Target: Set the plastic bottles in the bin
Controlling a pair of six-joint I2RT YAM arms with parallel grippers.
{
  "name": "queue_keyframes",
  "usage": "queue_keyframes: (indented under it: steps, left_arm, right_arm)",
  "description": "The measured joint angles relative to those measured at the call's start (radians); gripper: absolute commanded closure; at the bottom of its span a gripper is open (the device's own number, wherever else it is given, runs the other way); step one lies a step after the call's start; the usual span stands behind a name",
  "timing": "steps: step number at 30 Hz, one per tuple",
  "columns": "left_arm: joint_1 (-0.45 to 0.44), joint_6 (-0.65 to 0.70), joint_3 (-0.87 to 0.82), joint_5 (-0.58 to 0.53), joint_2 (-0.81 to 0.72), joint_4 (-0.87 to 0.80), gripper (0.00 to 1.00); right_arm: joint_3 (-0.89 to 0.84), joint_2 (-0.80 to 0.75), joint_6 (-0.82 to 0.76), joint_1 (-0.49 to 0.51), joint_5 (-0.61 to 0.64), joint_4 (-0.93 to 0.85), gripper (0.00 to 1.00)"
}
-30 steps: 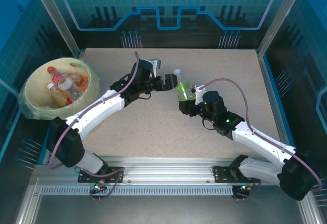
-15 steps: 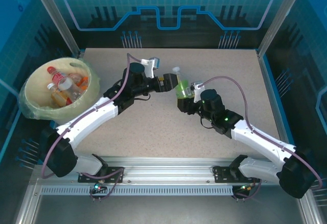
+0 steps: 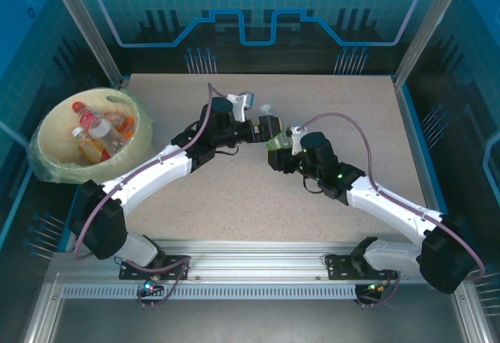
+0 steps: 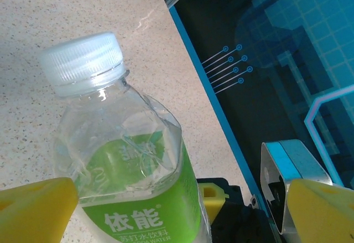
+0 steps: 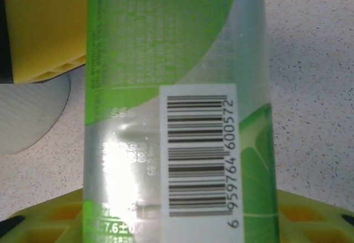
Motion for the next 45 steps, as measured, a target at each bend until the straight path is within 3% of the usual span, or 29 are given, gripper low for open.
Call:
queue_keyframes:
  steps: [8,14,20,22,25,28,32,35,45]
  left_arm:
    - [-0.027,0.014,0.035,-0.162,0.016,-0.134,0.01]
    - [-0.023,0.015,0.03,-0.128,0.003,-0.119,0.03]
    - [-0.019,-0.016,0.002,-0.048,0.004,-0.026,0.35]
    - [-0.017,-0.023,-0.002,-0.048,0.004,-0.019,0.41]
    - [-0.014,-0.039,-0.014,-0.048,0.003,-0.004,0.47]
    - [-0.014,-0.045,-0.017,-0.054,-0.004,-0.005,0.5]
    - [-0.013,-0.029,-0.017,-0.089,-0.029,-0.028,0.54]
    - [-0.004,-0.008,-0.02,-0.124,-0.057,-0.053,0.56]
    - [0.062,0.111,-0.016,-0.289,-0.233,-0.254,0.57]
  right_arm:
    - [-0.006,-0.034,-0.009,0.017,0.022,0.044,0.7]
    - [-0.013,-0.055,-0.024,0.019,-0.039,0.064,0.7]
    - [-0.013,-0.027,-0.023,0.021,-0.124,0.138,0.69]
    - [-0.013,-0.017,-0.023,0.021,-0.126,0.146,0.67]
    - [-0.013,-0.014,-0.025,0.021,-0.126,0.145,0.57]
    - [-0.011,-0.014,-0.035,0.021,-0.131,0.141,0.35]
    - [0.017,-0.019,-0.096,0.021,-0.162,0.103,0.19]
    - [0.051,-0.036,-0.168,0.021,-0.2,0.04,0.0]
    - [0.138,-0.134,-0.352,0.022,-0.187,-0.134,0.0]
